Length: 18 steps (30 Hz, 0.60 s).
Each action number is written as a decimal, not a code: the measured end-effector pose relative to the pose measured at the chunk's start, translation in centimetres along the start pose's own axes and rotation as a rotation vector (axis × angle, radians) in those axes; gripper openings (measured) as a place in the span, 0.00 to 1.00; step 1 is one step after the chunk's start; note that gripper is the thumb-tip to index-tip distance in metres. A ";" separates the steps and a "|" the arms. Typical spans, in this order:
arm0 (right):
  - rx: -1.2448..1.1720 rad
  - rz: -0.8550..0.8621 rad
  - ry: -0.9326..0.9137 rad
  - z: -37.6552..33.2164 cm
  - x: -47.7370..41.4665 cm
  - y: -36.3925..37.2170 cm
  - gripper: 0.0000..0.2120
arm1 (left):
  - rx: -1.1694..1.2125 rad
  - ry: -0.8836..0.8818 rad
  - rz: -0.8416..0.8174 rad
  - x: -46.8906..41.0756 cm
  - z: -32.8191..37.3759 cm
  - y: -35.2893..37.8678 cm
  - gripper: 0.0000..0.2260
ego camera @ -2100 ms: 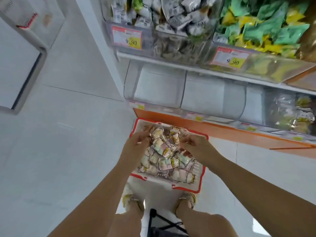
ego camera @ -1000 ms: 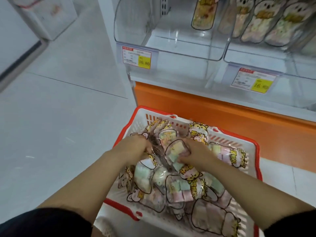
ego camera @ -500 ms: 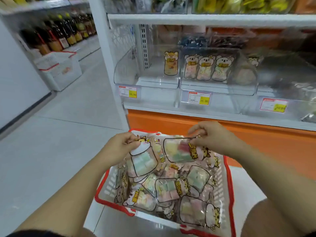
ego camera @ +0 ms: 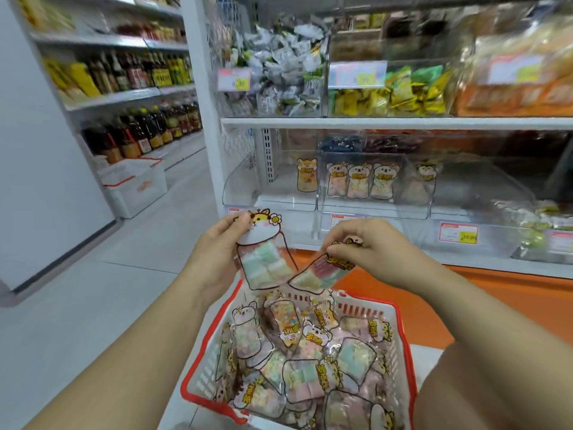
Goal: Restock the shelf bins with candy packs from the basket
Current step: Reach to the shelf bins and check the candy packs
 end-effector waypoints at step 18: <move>0.138 0.012 -0.168 -3.2 0.1 -5.8 0.04 | -0.008 0.008 -0.033 -2.2 3.2 9.0 0.16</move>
Point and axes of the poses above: each hand's wrist, its own x-axis away from the middle knuckle, its own y-axis out of the palm, z = x × y, the point moved 4 cm from there along -x, towards the middle knuckle, and after that the axes turned 9 degrees about -y, right-handed, at the moved point
